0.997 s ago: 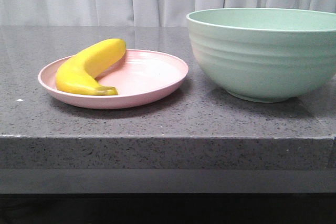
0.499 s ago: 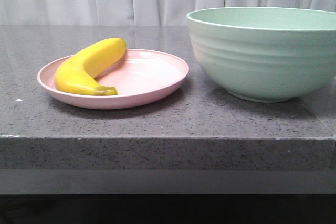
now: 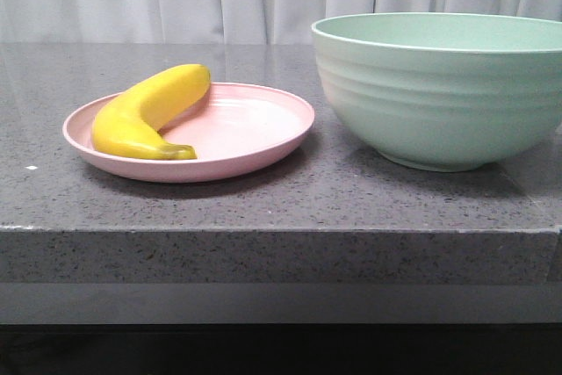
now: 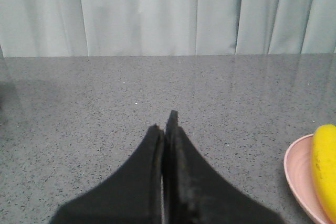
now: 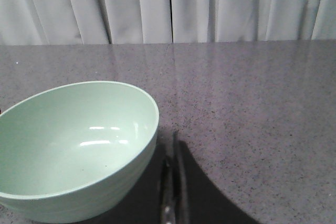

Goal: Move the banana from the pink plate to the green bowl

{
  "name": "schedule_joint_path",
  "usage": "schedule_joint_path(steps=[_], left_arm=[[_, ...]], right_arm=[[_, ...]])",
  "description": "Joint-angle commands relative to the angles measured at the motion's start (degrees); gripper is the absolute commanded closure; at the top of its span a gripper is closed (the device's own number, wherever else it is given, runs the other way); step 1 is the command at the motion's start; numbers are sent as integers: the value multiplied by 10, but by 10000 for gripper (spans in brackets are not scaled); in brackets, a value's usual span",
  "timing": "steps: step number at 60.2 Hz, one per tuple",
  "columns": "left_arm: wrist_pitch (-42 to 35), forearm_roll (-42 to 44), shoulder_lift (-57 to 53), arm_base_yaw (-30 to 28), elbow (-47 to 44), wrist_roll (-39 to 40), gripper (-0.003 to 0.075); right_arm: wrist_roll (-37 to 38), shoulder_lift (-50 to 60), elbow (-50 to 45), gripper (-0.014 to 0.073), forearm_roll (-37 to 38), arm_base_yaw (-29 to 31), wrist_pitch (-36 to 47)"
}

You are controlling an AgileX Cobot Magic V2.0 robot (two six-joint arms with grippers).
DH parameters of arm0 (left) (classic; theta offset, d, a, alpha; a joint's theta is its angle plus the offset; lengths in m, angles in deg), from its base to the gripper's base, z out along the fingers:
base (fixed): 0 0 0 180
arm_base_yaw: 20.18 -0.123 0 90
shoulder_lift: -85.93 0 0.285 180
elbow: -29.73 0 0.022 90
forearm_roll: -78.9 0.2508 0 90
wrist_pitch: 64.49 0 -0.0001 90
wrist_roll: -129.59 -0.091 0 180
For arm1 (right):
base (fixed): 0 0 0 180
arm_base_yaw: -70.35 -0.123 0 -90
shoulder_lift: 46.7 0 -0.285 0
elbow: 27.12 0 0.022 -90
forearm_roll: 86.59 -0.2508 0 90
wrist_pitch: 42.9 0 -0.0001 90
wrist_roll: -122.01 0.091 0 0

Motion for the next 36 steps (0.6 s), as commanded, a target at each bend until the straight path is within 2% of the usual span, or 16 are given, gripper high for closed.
schedule_joint_path(steps=[1, 4, 9, 10, 11, 14, 15, 16, 17, 18, 21, 24, 32, 36], left_arm=[[-55, 0, 10, 0, 23, 1, 720], [-55, -1, 10, 0, 23, 2, 669], [-55, -1, 10, 0, 22, 2, 498], [-55, -1, 10, 0, 22, 2, 440], [-52, -1, 10, 0, 22, 2, 378], [-51, -1, 11, 0, 22, 2, 218], [-51, -1, 11, 0, 22, 2, 185], [-51, -1, 11, 0, 22, 2, 156], [-51, -1, 11, 0, 22, 2, 119], [-51, -1, 11, 0, 22, 2, 99], [-49, -1, 11, 0, 22, 2, 57], [-49, -1, 11, 0, 22, 2, 54], [-45, -33, 15, 2, 25, 2, 78], [-7, -33, 28, 16, 45, 1, 82]], right_arm=[[-1, -16, 22, 645, -2, 2, 37], [-1, -16, 22, 608, -2, 2, 36], [-1, -16, 22, 494, -2, 2, 36], [-1, -16, 22, 433, -2, 2, 36], [-1, -16, 22, 416, -2, 2, 36], [-1, -16, 22, 247, -2, 2, 36], [-1, -16, 22, 229, -2, 2, 36], [-1, -16, 22, 157, -2, 2, 36], [-1, -16, 22, 141, -2, 2, 36], [-1, -16, 22, 82, -2, 2, 37], [-1, -16, 22, 14, -2, 2, 37], [-1, -16, 22, -38, -2, 2, 37], [-1, -16, 22, -51, -2, 2, 37], [-1, -16, 22, -51, -2, 2, 37]])
